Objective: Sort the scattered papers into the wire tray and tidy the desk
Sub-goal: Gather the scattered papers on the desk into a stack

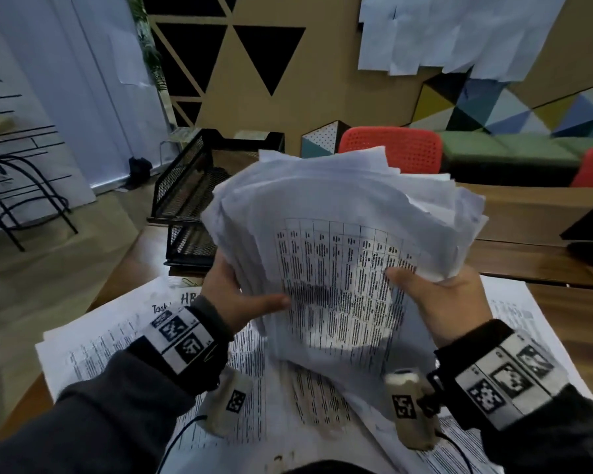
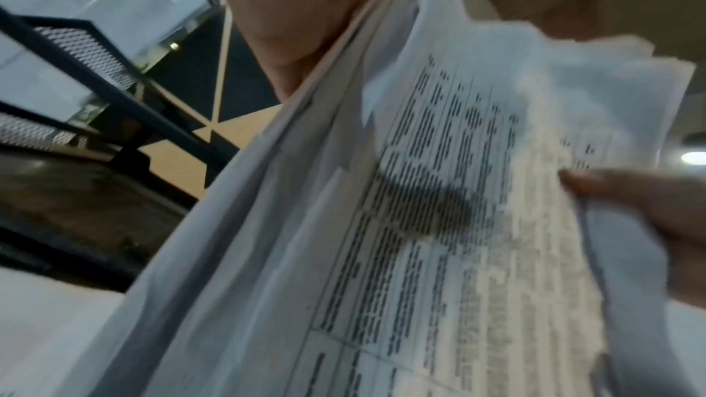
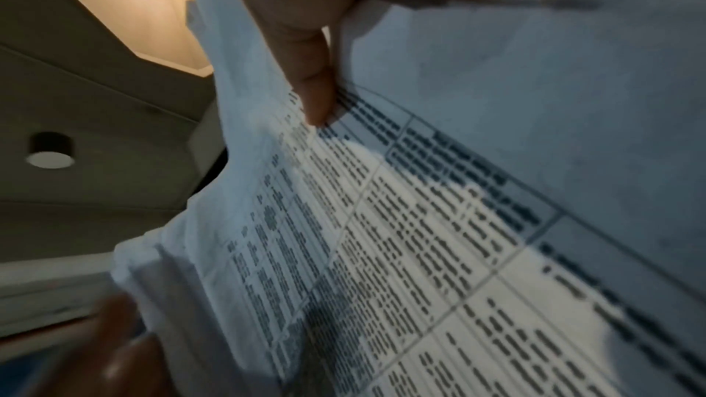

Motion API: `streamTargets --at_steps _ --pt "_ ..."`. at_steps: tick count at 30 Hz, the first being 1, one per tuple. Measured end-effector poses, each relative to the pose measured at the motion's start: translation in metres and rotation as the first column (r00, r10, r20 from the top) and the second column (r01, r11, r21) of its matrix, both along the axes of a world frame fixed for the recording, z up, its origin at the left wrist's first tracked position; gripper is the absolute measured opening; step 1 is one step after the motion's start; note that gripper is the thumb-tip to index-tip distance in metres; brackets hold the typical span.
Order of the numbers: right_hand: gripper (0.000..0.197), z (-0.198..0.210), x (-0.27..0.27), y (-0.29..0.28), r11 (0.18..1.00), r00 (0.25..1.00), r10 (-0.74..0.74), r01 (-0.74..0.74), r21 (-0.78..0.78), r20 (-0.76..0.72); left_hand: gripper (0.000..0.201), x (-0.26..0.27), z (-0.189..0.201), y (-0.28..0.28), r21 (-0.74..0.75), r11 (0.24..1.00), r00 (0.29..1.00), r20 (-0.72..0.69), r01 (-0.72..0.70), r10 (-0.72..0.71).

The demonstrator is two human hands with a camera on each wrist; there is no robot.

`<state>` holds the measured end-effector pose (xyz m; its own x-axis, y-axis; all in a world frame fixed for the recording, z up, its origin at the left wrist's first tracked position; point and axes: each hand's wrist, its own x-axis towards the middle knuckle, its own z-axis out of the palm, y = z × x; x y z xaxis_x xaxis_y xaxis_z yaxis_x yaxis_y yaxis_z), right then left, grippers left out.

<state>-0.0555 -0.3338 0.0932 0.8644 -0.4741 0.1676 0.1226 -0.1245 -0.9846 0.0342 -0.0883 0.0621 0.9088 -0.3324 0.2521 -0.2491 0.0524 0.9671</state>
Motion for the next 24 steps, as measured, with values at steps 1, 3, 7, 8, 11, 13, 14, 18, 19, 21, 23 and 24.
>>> streamTargets --at_steps 1,3,7,8,11,13,14,18,19,21,23,24 --pt "0.020 0.008 -0.004 -0.001 0.999 0.998 0.050 -0.050 -0.012 0.023 0.086 0.003 -0.001 0.000 -0.002 0.999 0.998 0.018 -0.053 0.053" --pt "0.024 0.023 -0.008 -0.004 0.990 0.987 0.142 -0.140 -0.029 0.075 0.061 0.014 0.005 0.005 -0.087 0.986 0.990 0.002 -0.139 0.140" --pt "0.020 0.030 -0.004 -0.016 0.973 0.968 0.196 -0.212 0.093 0.158 0.049 0.027 0.027 0.014 0.006 0.997 0.992 0.103 0.076 -0.076" --pt "0.025 0.024 -0.002 -0.018 0.971 0.969 0.180 -0.203 0.125 0.171 0.043 0.024 0.033 0.013 0.029 0.982 0.974 0.127 0.185 -0.187" --pt "0.044 0.017 0.000 -0.006 0.985 0.978 0.086 -0.112 0.129 0.191 0.044 0.018 0.039 0.003 0.045 0.971 0.962 0.130 0.235 -0.239" --pt "0.039 0.017 -0.003 0.007 0.984 0.966 0.061 -0.100 0.147 0.250 0.046 0.011 0.040 -0.003 0.073 0.994 0.982 0.165 0.081 -0.092" --pt "0.037 0.016 -0.005 0.013 0.981 0.959 0.054 -0.103 0.167 0.278 0.043 0.009 0.038 -0.005 0.068 0.998 0.982 0.190 -0.007 -0.006" --pt "0.039 0.000 -0.010 0.023 0.975 0.959 0.027 -0.088 0.204 0.282 0.035 -0.008 0.029 -0.010 -0.019 0.997 0.987 0.140 -0.076 0.078" --pt "0.046 -0.005 -0.010 0.026 0.983 0.973 0.019 -0.061 0.176 0.231 0.042 -0.011 0.023 -0.011 0.002 0.999 0.994 0.094 -0.052 0.051" --pt "0.067 -0.022 -0.008 0.028 0.985 0.987 -0.002 -0.026 0.172 0.160 0.058 -0.014 0.009 -0.012 0.088 0.996 1.000 0.024 -0.021 0.019" --pt "0.073 -0.034 -0.006 0.024 0.977 0.993 -0.062 0.040 0.209 0.101 0.048 -0.013 0.001 -0.013 0.191 0.981 0.999 -0.005 -0.041 0.042" --pt "0.058 -0.037 -0.005 0.018 0.973 0.992 -0.096 0.075 0.216 0.085 0.038 -0.011 0.000 -0.013 0.202 0.978 0.998 -0.014 -0.055 0.059"
